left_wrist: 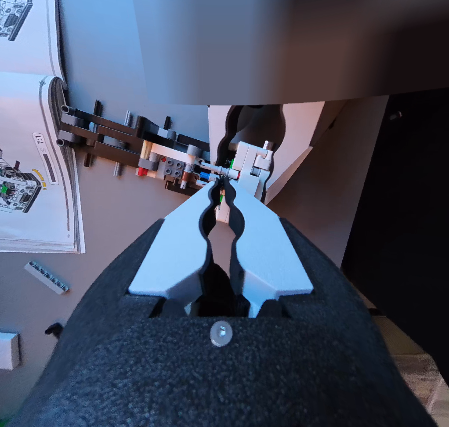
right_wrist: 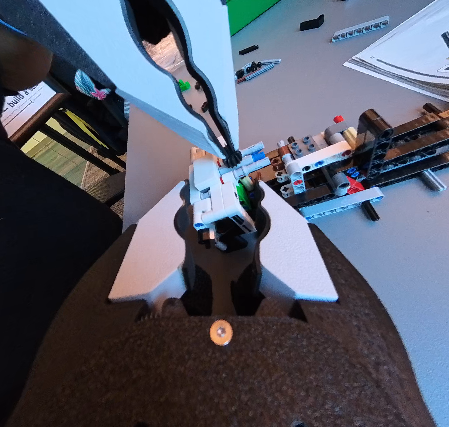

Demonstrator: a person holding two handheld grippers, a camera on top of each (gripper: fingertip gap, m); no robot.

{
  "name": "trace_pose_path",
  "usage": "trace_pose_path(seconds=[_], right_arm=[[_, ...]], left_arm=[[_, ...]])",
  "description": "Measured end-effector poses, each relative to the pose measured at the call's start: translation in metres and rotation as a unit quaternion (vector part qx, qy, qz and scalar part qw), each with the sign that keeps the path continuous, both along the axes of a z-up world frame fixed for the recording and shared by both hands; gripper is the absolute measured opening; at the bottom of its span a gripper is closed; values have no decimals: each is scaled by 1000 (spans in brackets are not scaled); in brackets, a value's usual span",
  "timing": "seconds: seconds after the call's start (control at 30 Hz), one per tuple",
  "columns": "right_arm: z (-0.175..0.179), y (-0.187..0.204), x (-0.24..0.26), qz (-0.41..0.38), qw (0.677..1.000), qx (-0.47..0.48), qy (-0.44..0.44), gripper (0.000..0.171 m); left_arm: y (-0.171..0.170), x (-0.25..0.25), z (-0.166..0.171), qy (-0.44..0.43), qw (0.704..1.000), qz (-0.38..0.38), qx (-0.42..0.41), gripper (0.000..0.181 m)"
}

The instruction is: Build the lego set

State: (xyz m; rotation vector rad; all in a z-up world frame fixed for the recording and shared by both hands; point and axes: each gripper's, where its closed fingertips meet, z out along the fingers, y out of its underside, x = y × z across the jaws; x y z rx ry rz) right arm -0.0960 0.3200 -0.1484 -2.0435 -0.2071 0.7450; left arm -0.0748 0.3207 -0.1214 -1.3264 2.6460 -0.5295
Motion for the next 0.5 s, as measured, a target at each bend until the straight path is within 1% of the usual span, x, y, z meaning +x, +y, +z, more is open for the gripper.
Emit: trace_pose_path(seconds=[0.13, 0.2, 0.27, 0.33, 0.37, 0.43, 0.47, 0.5], right_arm=[[0, 0, 0, 0, 1000, 0, -1, 51], [0, 0, 0, 0, 1000, 0, 0, 51], [0, 0, 1, 0, 1000, 0, 1, 51], [0, 0, 1, 0, 1000, -1, 5, 51], [1, 0, 1, 0, 1000, -1, 8, 51], [4, -1, 1, 1, 999, -2, 34, 52], [7, -1, 2, 3, 998, -3, 60, 51], [10, -1, 4, 3, 996, -7, 91, 50]], left_arm=[[-2, 0, 2, -32, 999, -20, -36, 3], [-4, -1, 3, -42, 998, -17, -54, 11], [1, -1, 2, -60, 996, -4, -60, 21], [9, -1, 0, -85, 994, 14, -67, 27], [10, -2, 0, -94, 992, 23, -83, 26], [9, -3, 3, -124, 984, 36, -125, 24], [9, -4, 5, -139, 978, 43, -146, 23], [8, -6, 6, -146, 973, 53, -169, 25]])
